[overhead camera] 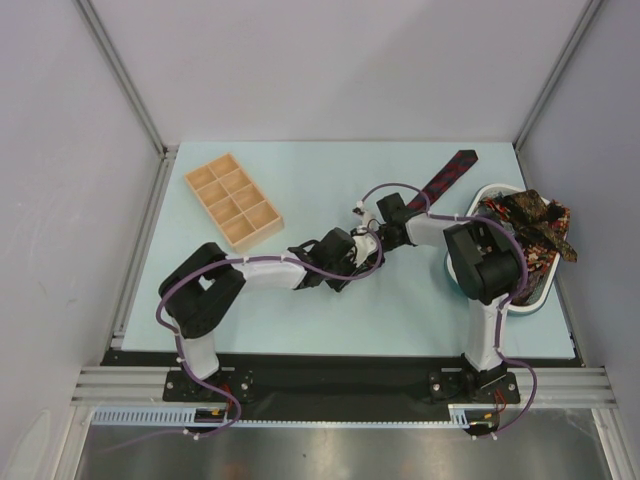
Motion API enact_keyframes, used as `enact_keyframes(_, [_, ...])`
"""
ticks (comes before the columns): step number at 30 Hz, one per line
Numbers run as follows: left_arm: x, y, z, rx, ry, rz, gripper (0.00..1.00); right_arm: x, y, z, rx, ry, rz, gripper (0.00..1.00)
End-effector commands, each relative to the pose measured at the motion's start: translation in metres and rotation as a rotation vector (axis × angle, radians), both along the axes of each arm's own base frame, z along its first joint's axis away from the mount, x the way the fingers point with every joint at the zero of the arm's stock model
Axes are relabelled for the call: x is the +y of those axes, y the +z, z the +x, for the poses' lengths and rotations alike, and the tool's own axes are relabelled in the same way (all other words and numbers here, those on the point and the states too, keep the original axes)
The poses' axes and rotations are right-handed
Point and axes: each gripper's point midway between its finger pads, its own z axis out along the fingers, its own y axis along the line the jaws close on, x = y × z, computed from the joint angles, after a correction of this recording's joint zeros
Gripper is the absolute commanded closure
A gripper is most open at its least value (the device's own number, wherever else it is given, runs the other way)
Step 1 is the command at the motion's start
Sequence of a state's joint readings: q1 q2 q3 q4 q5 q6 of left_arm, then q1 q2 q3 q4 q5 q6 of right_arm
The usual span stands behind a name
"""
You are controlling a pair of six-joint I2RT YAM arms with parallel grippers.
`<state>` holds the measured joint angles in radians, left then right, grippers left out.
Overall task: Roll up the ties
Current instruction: Roll the tie
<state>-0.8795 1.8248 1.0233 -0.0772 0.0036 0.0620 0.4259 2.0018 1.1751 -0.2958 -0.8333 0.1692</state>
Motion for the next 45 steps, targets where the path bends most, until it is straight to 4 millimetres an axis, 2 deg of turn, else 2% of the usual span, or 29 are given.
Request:
enact_keyframes(1, [0.012,-0.024,-0.028,0.094,-0.047,0.086,0.66,-0.009,0.002,0.018,-0.105,-0.052,-0.068,0.59])
enact_keyframes(2, [0.012,-0.024,-0.028,0.093,-0.046,0.089,0.66,-0.01,0.0,0.018,-0.108,-0.057,-0.077,0.6])
enact_keyframes(7, [0.011,-0.024,-0.025,0.085,-0.034,0.093,0.63,-0.008,0.002,0.017,-0.112,-0.04,-0.063,0.8])
enact_keyframes(9, [0.009,-0.02,-0.022,0.072,-0.03,0.083,0.57,-0.004,0.002,0.017,-0.115,-0.026,-0.062,0.84])
enact_keyframes(10, [0.008,-0.018,-0.02,0.061,-0.028,0.077,0.54,-0.003,-0.001,0.016,-0.111,-0.018,-0.065,0.85])
enact_keyframes(11, [0.007,-0.017,-0.019,0.057,-0.028,0.075,0.46,-0.002,0.0,0.015,-0.113,-0.013,-0.064,0.86])
enact_keyframes(14, [0.004,-0.014,-0.01,0.03,-0.013,0.079,0.35,0.0,-0.002,0.015,-0.115,-0.003,-0.069,0.88])
enact_keyframes(18, [0.001,-0.017,0.0,0.022,0.006,0.087,0.32,0.001,-0.003,0.014,-0.117,0.002,-0.066,0.9])
enact_keyframes(20, [0.002,-0.017,0.003,0.026,0.023,0.084,0.35,0.002,-0.003,0.014,-0.117,0.004,-0.067,0.9])
enact_keyframes(22, [0.006,-0.018,0.003,0.047,0.036,0.075,0.45,0.002,-0.004,0.014,-0.117,0.005,-0.067,0.9])
enact_keyframes(26, [0.011,-0.021,0.0,0.063,0.038,0.081,0.55,0.002,-0.004,0.015,-0.116,0.0,-0.06,0.89])
enact_keyframes(31, [0.02,-0.029,-0.008,0.092,0.043,0.105,0.6,0.003,-0.007,0.017,-0.115,-0.006,-0.065,0.86])
enact_keyframes(36, [0.022,-0.032,-0.011,0.1,0.042,0.12,0.65,-0.004,-0.004,0.022,-0.129,-0.06,-0.067,0.72])
enact_keyframes(37, [0.022,-0.033,-0.011,0.103,0.04,0.12,0.66,-0.004,0.006,0.026,-0.149,-0.074,-0.043,0.72])
enact_keyframes(40, [0.024,-0.035,-0.012,0.107,0.042,0.124,0.68,-0.013,0.01,0.033,-0.17,-0.124,-0.037,0.71])
enact_keyframes(45, [0.024,-0.036,-0.01,0.102,0.042,0.131,0.7,-0.025,0.031,0.045,-0.217,-0.208,0.013,0.67])
